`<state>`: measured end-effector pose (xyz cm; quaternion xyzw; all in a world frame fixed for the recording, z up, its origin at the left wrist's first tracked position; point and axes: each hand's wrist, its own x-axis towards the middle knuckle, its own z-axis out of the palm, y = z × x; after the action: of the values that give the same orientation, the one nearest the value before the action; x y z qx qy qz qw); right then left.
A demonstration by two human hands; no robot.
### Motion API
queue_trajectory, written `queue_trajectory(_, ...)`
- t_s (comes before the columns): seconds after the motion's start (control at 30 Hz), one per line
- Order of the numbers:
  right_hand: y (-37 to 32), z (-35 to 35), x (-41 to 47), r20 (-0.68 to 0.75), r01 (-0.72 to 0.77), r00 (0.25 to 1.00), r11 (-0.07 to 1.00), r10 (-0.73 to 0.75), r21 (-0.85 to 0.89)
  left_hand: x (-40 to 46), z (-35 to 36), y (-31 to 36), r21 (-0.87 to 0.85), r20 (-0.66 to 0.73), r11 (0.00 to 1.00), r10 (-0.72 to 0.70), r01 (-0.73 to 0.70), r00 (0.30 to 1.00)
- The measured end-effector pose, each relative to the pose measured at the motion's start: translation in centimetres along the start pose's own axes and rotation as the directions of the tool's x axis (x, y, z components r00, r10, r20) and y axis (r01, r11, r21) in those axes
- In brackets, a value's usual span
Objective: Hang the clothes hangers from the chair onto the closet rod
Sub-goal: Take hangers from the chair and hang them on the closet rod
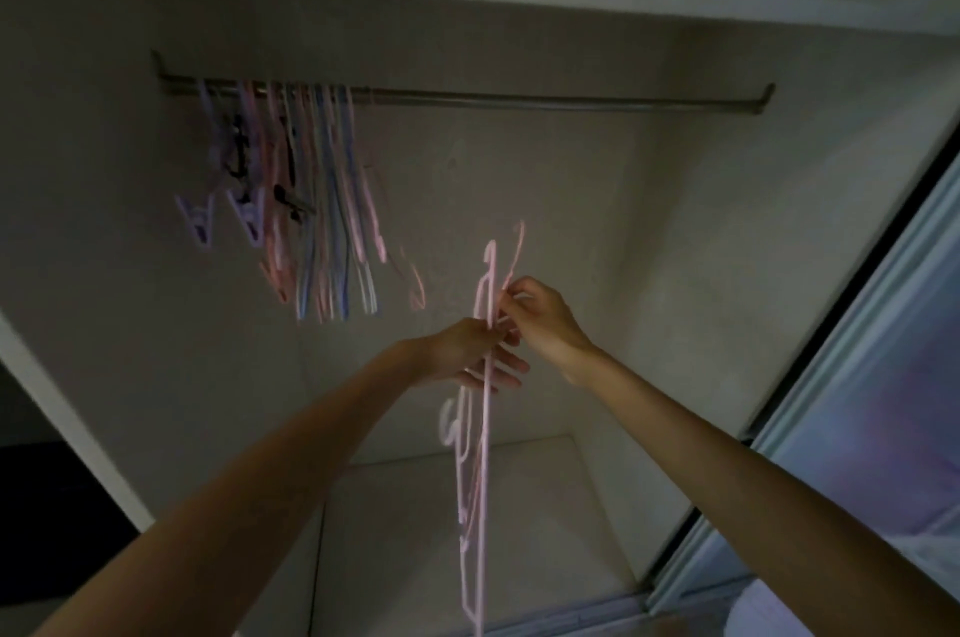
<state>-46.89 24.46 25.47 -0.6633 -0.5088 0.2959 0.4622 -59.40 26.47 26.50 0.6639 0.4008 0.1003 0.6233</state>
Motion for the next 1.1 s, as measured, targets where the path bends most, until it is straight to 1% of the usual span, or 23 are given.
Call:
queue_trajectory(0.03, 0.5, -0.5, 0.1, -0.005, 0.027, 1.0, 1.0, -0.027, -0.005, 0.1, 0.0, -0.1, -0.021, -0.014, 1.0, 0.016, -0.017, 1.0)
queue_trajectory(0.1, 1.5, -1.8, 0.3, -0.06, 0.041, 0.997, 0.999, -0.042, -0.028, 0.6, -0.3, -0.6, -0.121, -0.07, 0.992, 0.028, -0.036, 0.997)
queue_trajectory(0.17, 2.6, -3.4, 0.9, -0.137, 0.0, 0.991, 0.999, -0.006, -0.039, 1.2, -0.4, -1.1, -0.183, -0.127, 0.981, 0.04, -0.063, 0.991)
queue_trajectory(0.23, 4.0, -4.7, 1.9, -0.223, -0.034, 0.974, 0.999, 0.028, -0.02, 1.9, -0.2, -1.4, -0.261, -0.217, 0.956, 0.079, -0.136, 0.973)
queue_trajectory(0.3, 5.4, -5.8, 2.8, -0.354, -0.039, 0.934, 0.999, 0.038, 0.005, 2.8, 0.4, -1.4, -0.34, -0.318, 0.912, 0.121, -0.232, 0.94)
queue_trajectory(0.37, 6.0, -6.4, 3.0, -0.472, -0.063, 0.88, 0.998, 0.056, 0.0, 3.8, 1.1, -1.3, -0.334, -0.366, 0.896, 0.164, -0.293, 0.916)
queue_trajectory(0.4, 6.1, -6.7, 2.9, -0.531, -0.098, 0.845, 0.995, 0.065, -0.035, 4.2, 1.5, -1.2, -0.308, -0.376, 0.898, 0.189, -0.315, 0.907)
queue_trajectory(0.47, 6.8, -7.3, 3.4, -0.598, -0.171, 0.794, 0.984, 0.113, -0.041, 4.8, 2.6, -1.2, -0.234, -0.366, 0.91, 0.243, -0.342, 0.898)
queue_trajectory(0.53, 7.6, -7.6, 4.2, -0.608, -0.214, 0.77, 0.976, 0.194, 0.04, 5.2, 3.5, -1.4, -0.173, -0.288, 0.929, 0.27, -0.327, 0.919)
queue_trajectory(0.6, 8.1, -8.2, 5.1, -0.621, -0.183, 0.755, 0.977, 0.21, 0.109, 5.6, 3.9, -1.7, -0.157, -0.213, 0.949, 0.238, -0.273, 0.948)
queue_trajectory(0.67, 7.7, -8.9, 5.5, -0.639, -0.114, 0.747, 0.983, 0.182, 0.147, 5.9, 3.3, -2.3, -0.158, -0.182, 0.969, 0.161, -0.191, 0.97)
queue_trajectory(0.73, 7.2, -10.0, 6.2, -0.61, -0.081, 0.784, 0.993, 0.116, 0.085, 6.0, 2.4, -2.8, -0.145, -0.17, 0.985, 0.067, -0.092, 0.983)
queue_trajectory(0.77, 7.0, -10.6, 6.6, -0.56, -0.072, 0.825, 0.997, 0.078, 0.034, 6.1, 2.0, -3.0, -0.139, -0.171, 0.989, 0.024, -0.048, 0.985)
queue_trajectory(0.83, 6.7, -11.0, 8.0, -0.387, -0.047, 0.922, 0.997, 0.018, -0.065, 6.2, 1.1, -3.1, -0.141, -0.175, 0.99, -0.047, 0.022, 0.984)
queue_trajectory(0.87, 6.3, -10.9, 8.8, -0.292, -0.027, 0.956, 0.989, -0.018, -0.147, 6.3, 0.5, -2.9, -0.143, -0.177, 0.989, -0.072, 0.047, 0.982)
queue_trajectory(0.9, 5.8, -10.5, 9.5, -0.217, -0.001, 0.975, 0.97, -0.053, -0.242, 6.4, -0.1, -2.6, -0.144, -0.181, 0.987, -0.092, 0.066, 0.979)
queue_trajectory(1.0, 2.1, -8.5, 10.8, -0.101, 0.121, 0.978, 0.886, -0.184, -0.447, 6.7, -2.1, -1.7, -0.154, -0.242, 0.983, -0.135, 0.1, 0.961)
queue_trajectory(1.07, -1.4, -7.1, 11.9, -0.051, 0.188, 0.963, 0.799, -0.263, -0.572, 6.6, -3.5, -0.9, -0.16, -0.272, 0.977, -0.183, 0.143, 0.945)
queue_trajectory(1.1, -2.7, -6.6, 12.2, -0.037, 0.207, 0.955, 0.755, -0.293, -0.622, 6.4, -3.7, -0.6, -0.17, -0.265, 0.969, -0.223, 0.182, 0.938)
